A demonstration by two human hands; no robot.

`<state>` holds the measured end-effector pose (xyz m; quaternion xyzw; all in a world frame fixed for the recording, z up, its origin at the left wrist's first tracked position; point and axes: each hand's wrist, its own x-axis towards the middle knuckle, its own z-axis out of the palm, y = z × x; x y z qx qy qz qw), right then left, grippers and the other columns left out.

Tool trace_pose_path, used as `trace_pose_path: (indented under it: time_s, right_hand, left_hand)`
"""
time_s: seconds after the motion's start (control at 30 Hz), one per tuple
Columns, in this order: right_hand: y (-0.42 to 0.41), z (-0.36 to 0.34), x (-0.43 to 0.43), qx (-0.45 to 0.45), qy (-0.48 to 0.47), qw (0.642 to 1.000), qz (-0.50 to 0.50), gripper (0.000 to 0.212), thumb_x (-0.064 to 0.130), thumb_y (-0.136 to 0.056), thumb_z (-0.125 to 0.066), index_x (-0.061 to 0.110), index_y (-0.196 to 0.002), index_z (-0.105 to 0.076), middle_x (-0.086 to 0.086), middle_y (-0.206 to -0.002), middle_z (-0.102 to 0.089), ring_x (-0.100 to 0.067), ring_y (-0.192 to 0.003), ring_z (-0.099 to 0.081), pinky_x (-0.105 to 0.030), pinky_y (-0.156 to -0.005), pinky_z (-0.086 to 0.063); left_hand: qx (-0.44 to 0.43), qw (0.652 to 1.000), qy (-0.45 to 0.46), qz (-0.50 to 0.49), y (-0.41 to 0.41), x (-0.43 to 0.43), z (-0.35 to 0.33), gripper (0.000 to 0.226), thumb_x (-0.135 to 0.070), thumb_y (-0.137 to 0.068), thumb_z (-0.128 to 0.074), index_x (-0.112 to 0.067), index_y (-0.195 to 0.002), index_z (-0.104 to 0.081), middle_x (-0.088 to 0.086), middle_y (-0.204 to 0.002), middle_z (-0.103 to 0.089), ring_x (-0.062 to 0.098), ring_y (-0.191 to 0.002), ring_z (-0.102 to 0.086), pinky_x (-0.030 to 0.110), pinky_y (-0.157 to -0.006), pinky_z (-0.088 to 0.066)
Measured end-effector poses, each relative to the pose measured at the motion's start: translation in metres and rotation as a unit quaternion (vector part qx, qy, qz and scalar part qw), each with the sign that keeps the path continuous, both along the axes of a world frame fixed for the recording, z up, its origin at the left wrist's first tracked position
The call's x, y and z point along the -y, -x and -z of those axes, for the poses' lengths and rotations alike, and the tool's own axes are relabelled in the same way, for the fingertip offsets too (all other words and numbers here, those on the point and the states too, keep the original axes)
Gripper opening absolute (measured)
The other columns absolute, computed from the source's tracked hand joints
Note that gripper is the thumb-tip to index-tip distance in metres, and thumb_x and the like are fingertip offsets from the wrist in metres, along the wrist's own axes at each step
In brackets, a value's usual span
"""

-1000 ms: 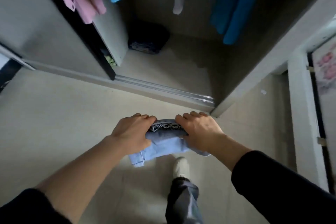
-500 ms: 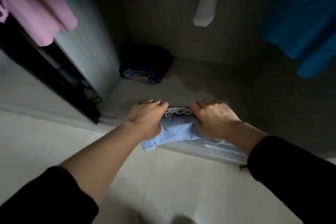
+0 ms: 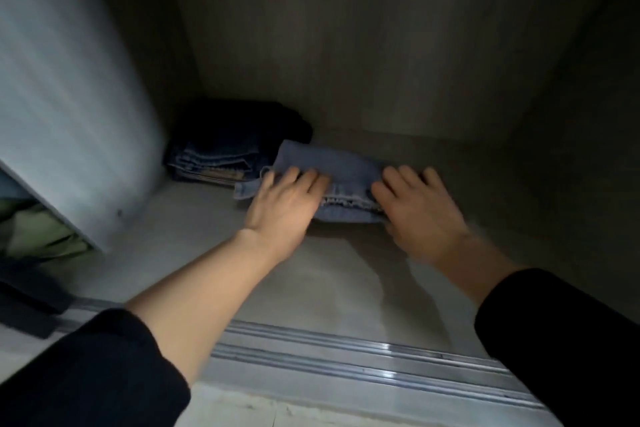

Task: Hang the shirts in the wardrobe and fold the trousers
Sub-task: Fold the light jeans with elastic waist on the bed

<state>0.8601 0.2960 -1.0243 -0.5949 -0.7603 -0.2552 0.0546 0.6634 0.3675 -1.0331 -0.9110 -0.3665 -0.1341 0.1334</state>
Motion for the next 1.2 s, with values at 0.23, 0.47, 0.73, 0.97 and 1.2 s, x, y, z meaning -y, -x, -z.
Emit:
trace_pose_path:
  time_s: [0.23, 0.47, 0.73, 0.97, 1.2]
  right_hand:
    - [0.0, 0.057, 0.019, -0.05, 0.165, 0.984, 0.054, 0.046, 0.022, -0.043, -0.093, 0.012, -0.079, -0.068, -0.008, -0.059, -0.063, -0.03, -0.039, -0.058, -0.027, -0.034, -0.041]
    - [-0.007, 0.051, -0.016, -0.067, 0.17, 0.972, 0.147, 0.044, 0.013, -0.061, -0.087, 0.008, -0.097, -0.062, -0.014, -0.081, -0.065, -0.03, -0.062, -0.067, -0.031, -0.046, -0.047]
    - [-0.009, 0.05, -0.049, -0.125, 0.269, 0.935, 0.195, 0.043, 0.015, -0.089, -0.057, 0.009, -0.128, -0.042, -0.012, -0.134, -0.045, -0.028, -0.123, -0.045, -0.036, -0.094, -0.04]
    - [-0.024, 0.058, -0.065, -0.217, 0.31, 0.906, 0.19, 0.081, 0.026, -0.088, -0.056, 0.01, -0.153, -0.011, -0.007, -0.156, -0.021, -0.026, -0.142, -0.024, -0.035, -0.108, -0.031]
    - [-0.018, 0.059, -0.006, -0.349, 0.309, 0.866, 0.18, 0.07, 0.035, -0.093, -0.053, 0.018, -0.152, -0.02, -0.003, -0.155, -0.029, -0.022, -0.137, -0.035, -0.029, -0.108, -0.031]
  left_hand:
    - [-0.037, 0.999, -0.009, 0.03, 0.01, 0.015, 0.05, 0.064, -0.007, -0.069, -0.029, -0.01, -0.124, -0.061, 0.013, -0.109, -0.06, 0.032, -0.099, -0.053, 0.044, -0.081, -0.051]
    - [-0.067, 0.997, 0.008, -0.028, -0.029, -0.024, 0.04, 0.055, -0.006, -0.082, -0.035, -0.007, -0.135, -0.051, 0.018, -0.102, -0.056, 0.034, -0.088, -0.061, 0.033, -0.064, -0.049]
    - [-0.081, 0.971, 0.168, -0.153, -0.053, -0.073, 0.064, 0.075, -0.002, -0.097, -0.038, -0.015, -0.15, 0.012, 0.011, -0.145, -0.019, 0.031, -0.136, -0.02, 0.037, -0.099, -0.04]
    - [-0.041, 0.959, 0.245, -0.14, -0.05, -0.078, 0.065, 0.083, -0.011, -0.093, -0.046, -0.013, -0.15, 0.014, 0.009, -0.15, -0.012, 0.027, -0.139, -0.015, 0.033, -0.109, -0.029]
    - [-0.061, 0.93, 0.332, -0.146, -0.021, -0.025, 0.073, 0.065, -0.032, -0.101, -0.03, -0.018, -0.152, 0.009, 0.003, -0.159, 0.017, 0.022, -0.147, 0.01, 0.035, -0.118, -0.009]
